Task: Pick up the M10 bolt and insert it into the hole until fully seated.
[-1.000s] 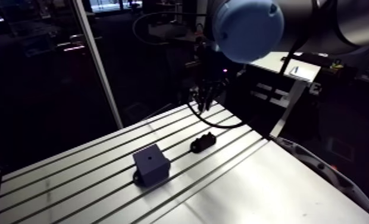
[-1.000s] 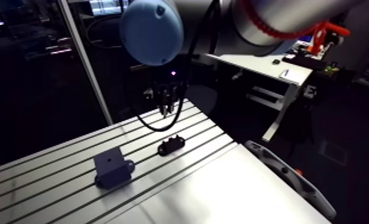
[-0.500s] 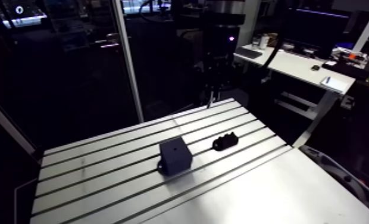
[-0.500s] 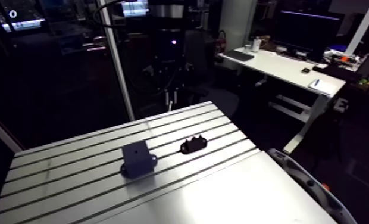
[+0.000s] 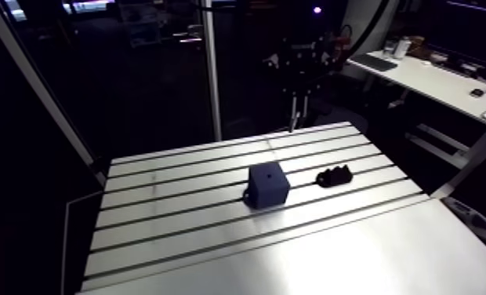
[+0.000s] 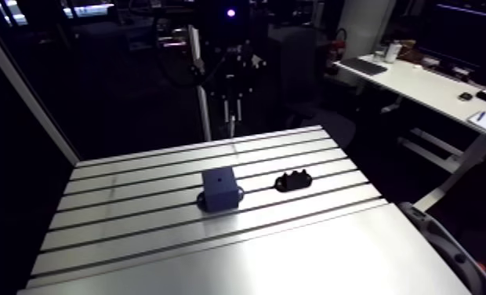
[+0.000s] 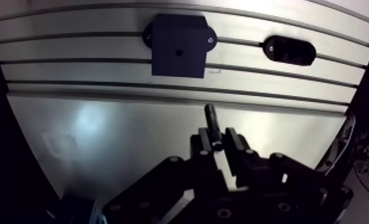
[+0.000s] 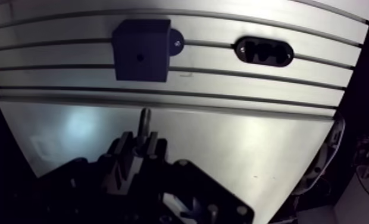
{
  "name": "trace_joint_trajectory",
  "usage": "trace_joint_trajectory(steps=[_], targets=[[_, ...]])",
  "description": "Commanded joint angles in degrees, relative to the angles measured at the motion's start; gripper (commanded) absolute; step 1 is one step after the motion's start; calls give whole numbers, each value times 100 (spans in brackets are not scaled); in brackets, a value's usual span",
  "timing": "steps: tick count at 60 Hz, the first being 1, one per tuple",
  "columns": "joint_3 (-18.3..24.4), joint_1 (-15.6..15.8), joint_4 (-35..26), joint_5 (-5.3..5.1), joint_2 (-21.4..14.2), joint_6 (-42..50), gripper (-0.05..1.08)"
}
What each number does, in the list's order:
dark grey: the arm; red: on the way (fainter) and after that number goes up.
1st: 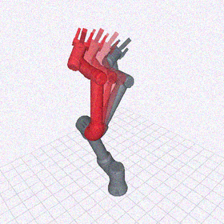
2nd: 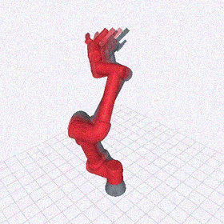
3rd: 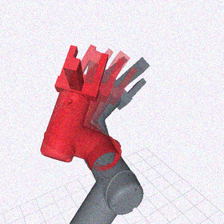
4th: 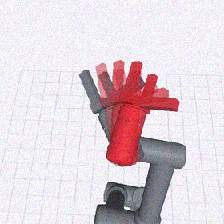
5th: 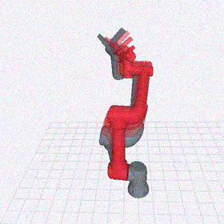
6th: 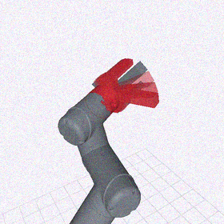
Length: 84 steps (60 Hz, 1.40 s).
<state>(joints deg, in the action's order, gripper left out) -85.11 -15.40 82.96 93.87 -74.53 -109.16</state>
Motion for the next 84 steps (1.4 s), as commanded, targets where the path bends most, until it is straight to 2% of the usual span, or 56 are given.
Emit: trace_joint_trajectory(steps=[1, 21, 29, 53, 56, 68, 84], targets=[[271, 468, -346, 206, 341, 221, 108], [296, 477, -307, 233, 484, 279, 108], [306, 477, -124, 303, 642, 486, 108], [282, 484, 120, 286, 788, 505, 108], [264, 485, 143, 246, 788, 529, 108], [203, 485, 495, 226, 771, 706, 108], [62, 494, 533, 243, 719, 708, 108]])
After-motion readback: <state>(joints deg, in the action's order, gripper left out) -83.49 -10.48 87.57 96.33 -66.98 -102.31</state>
